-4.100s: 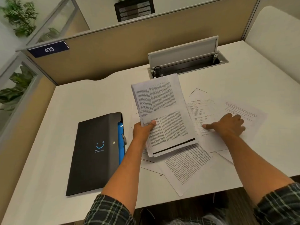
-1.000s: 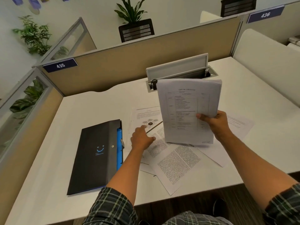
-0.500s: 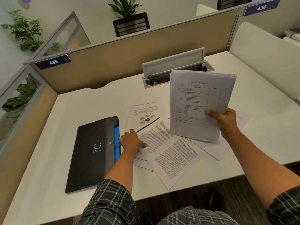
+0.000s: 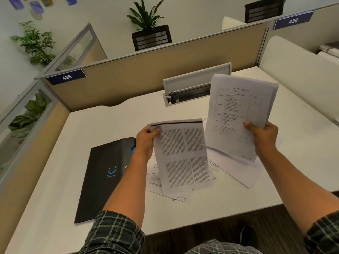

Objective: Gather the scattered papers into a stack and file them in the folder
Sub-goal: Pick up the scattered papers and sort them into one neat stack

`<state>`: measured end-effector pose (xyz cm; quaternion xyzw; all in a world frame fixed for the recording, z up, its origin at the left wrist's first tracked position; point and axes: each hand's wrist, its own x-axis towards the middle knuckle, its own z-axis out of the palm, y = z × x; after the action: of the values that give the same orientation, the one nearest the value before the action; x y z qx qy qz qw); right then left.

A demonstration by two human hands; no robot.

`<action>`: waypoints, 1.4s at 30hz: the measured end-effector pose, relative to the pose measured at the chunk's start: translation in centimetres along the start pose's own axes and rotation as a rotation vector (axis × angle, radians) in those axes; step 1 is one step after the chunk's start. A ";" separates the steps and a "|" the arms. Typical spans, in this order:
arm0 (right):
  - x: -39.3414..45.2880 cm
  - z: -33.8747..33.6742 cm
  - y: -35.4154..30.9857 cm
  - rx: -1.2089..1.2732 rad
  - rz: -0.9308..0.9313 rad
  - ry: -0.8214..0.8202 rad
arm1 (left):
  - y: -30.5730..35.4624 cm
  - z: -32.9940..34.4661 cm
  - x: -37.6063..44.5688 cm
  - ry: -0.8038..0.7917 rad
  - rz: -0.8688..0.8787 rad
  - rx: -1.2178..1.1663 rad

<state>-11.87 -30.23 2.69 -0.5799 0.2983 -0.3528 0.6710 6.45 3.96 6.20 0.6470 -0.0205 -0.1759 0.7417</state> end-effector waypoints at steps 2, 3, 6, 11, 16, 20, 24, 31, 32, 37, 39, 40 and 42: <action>0.2 0.2 0.1 -0.013 0.002 0.015 | 1.4 0.3 0.1 -0.059 0.027 -0.098; 0.2 0.4 0.1 -0.013 0.004 0.008 | 2.0 0.6 0.1 -0.079 0.039 -0.129; -0.2 1.4 0.4 0.006 0.033 -0.077 | 3.4 2.4 0.0 -0.083 0.073 -0.172; -1.6 4.4 0.3 -0.002 0.101 -0.276 | 5.1 6.3 -0.4 0.000 0.159 -0.119; -3.0 6.3 0.2 -0.045 0.078 -0.497 | 5.5 7.4 -0.2 0.160 0.198 -0.050; -3.9 7.2 0.5 -0.058 0.075 -0.548 | 5.5 7.0 -0.2 0.219 0.224 -0.040; -5.0 8.2 0.4 0.026 0.070 -0.586 | 5.2 6.9 -0.3 0.285 0.281 0.027; -5.9 10.1 1.7 0.225 0.159 -0.614 | 4.9 5.9 -0.3 0.328 0.237 -0.040; -6.2 10.3 1.9 0.269 0.184 -0.632 | 4.7 5.7 -0.2 0.331 0.223 -0.052; -6.8 11.0 1.9 0.080 0.126 -0.654 | 3.9 4.4 0.1 0.310 0.179 -0.086; -6.6 11.3 2.0 0.012 0.099 -0.632 | 4.0 4.0 0.2 0.255 0.167 -0.100; -6.5 11.5 1.7 0.015 0.083 -0.618 | 4.1 3.8 0.2 0.217 0.165 -0.117; -6.3 11.8 0.9 0.017 0.034 -0.592 | 4.8 3.4 0.2 0.131 0.181 -0.162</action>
<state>-5.81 -18.34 3.47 -0.6468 0.0963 -0.1592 0.7396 6.84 1.15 11.36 0.5906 -0.0162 -0.0667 0.8040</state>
